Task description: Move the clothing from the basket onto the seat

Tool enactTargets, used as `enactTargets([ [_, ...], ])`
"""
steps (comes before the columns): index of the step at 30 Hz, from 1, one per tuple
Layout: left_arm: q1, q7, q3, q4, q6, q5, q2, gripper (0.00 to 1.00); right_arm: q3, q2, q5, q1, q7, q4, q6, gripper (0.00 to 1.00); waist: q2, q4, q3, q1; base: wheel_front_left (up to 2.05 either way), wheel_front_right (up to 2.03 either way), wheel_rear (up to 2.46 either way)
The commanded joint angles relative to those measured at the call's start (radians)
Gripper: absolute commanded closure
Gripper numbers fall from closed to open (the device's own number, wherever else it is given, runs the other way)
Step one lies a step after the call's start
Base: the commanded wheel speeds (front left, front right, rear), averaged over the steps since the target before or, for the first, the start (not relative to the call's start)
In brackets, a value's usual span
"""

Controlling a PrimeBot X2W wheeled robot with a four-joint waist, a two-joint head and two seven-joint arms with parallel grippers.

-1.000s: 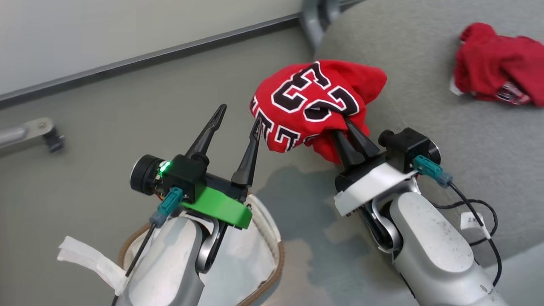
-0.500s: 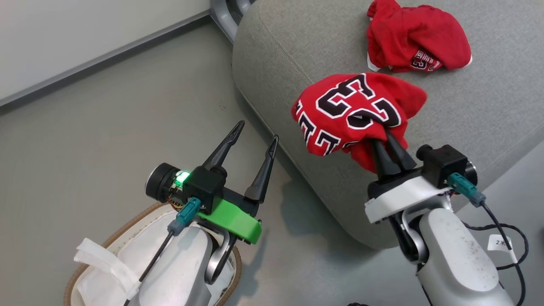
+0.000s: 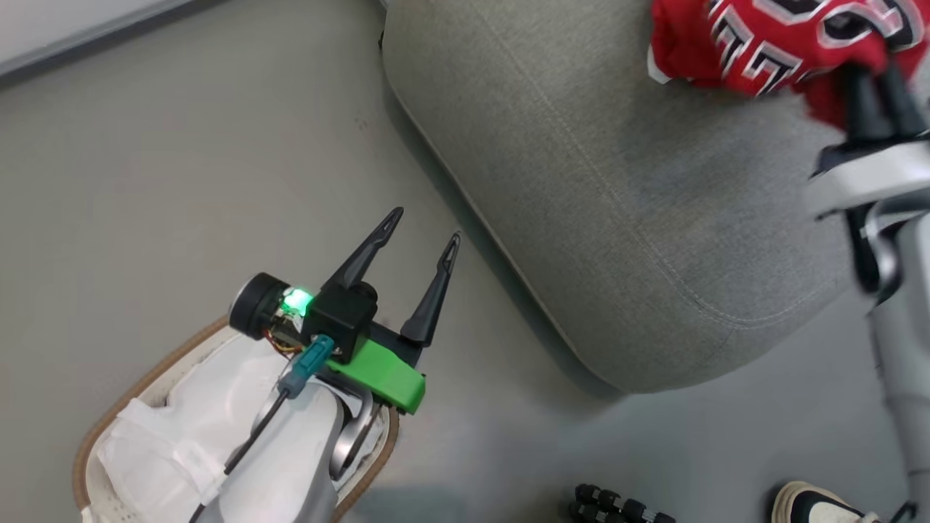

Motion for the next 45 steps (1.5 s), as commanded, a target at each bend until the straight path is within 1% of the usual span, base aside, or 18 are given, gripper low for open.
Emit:
enactTargets([
  [1,-0.018,-0.001,0.002,0.0,-0.002,0.005,0.019,0.0,-0.025,-0.022,-0.012,-0.039,-0.002,0.027,-0.001,1.0,-0.0001,0.043,0.062,0.0,0.0,0.0,0.0],
  [3,-0.027,-0.001,0.0,-0.002,-0.002,0.006,0.03,0.0,-0.059,-0.059,-0.037,-0.092,-0.002,0.071,-0.001,1.0,-0.0001,0.06,0.088,0.0,0.0,0.0,0.0],
  [8,-0.051,-0.001,-0.012,-0.005,-0.003,-0.004,0.062,0.0,-0.17,-0.122,-0.1,-0.209,-0.002,0.183,-0.001,1.0,-0.0001,0.1,0.15,0.0,0.0,0.0,0.0],
  [15,-0.082,-0.001,-0.018,-0.017,-0.003,-0.01,0.096,0.0,-0.335,-0.158,-0.205,-0.319,-0.002,0.328,-0.001,1.0,-0.0001,0.154,0.23,0.0,0.0,0.0,0.0],
  [17,-0.086,-0.001,-0.016,-0.018,-0.003,-0.014,0.102,0.0,-0.385,-0.145,-0.23,-0.324,-0.002,0.356,-0.001,1.0,-0.0001,0.165,0.246,0.0,0.0,0.0,0.0],
  [18,-0.087,-0.001,-0.014,-0.018,-0.003,-0.015,0.104,0.0,-0.398,-0.139,-0.246,-0.318,-0.002,0.364,-0.001,0.92,-0.0001,0.169,0.251,0.0,0.0,0.0,0.0],
  [19,-0.088,-0.001,-0.012,-0.017,-0.003,-0.016,0.106,0.0,-0.412,-0.13,-0.261,-0.308,-0.002,0.367,-0.001,0.61,-0.0001,0.172,0.255,0.0,0.0,0.0,0.0],
  [20,-0.088,-0.001,-0.009,-0.017,-0.003,-0.017,0.106,0.0,-0.425,-0.117,-0.271,-0.295,-0.002,0.369,-0.001,0.0,-0.0001,0.175,0.257,0.0,0.0,0.0,0.0],
  [23,-0.085,-0.001,-0.003,-0.015,-0.003,-0.022,0.103,0.0,-0.465,-0.086,-0.276,-0.25,-0.002,0.354,-0.001,0.0,-0.0001,0.179,0.256,0.0,0.0,0.0,0.0],
  [26,-0.082,-0.001,0.009,-0.012,-0.003,-0.024,0.098,0.0,-0.488,-0.039,-0.27,-0.187,-0.002,0.313,-0.001,0.0,-0.0001,0.18,0.244,0.0,0.0,0.0,0.0],
  [30,-0.07,-0.001,0.037,-0.009,-0.003,-0.024,0.089,0.0,-0.489,0.011,-0.247,-0.093,-0.002,0.242,-0.001,0.0,-0.0001,0.178,0.219,0.0,0.0,0.0,0.0],
  [35,-0.048,-0.001,0.082,-0.003,0.006,-0.01,0.08,0.0,-0.434,0.069,-0.2,0.027,-0.002,0.136,-0.001,0.0,-0.0001,0.181,0.176,0.0,0.0,0.0,0.0],
  [37,-0.037,-0.001,0.11,-0.003,0.012,-0.007,0.076,0.0,-0.4,0.081,-0.168,0.069,-0.002,0.103,-0.001,0.0,-0.0001,0.187,0.156,0.0,0.0,0.0,0.0],
  [39,-0.025,-0.001,0.134,-0.006,0.015,-0.003,0.071,0.0,-0.371,0.106,-0.144,0.107,-0.002,0.073,-0.001,0.0,-0.0001,0.197,0.134,0.0,0.0,0.0,0.0],
  [43,0.003,-0.001,0.186,-0.011,0.022,0.008,0.06,0.0,-0.299,0.117,-0.1,0.151,-0.002,0.026,-0.001,0.0,-0.0001,0.231,0.095,0.0,0.0,0.0,0.0],
  [45,0.019,-0.001,0.218,-0.009,0.024,0.009,0.054,0.0,-0.254,0.139,-0.089,0.166,-0.002,0.002,-0.001,0.0,-0.0001,0.248,0.077,0.0,0.0,0.0,0.0],
])
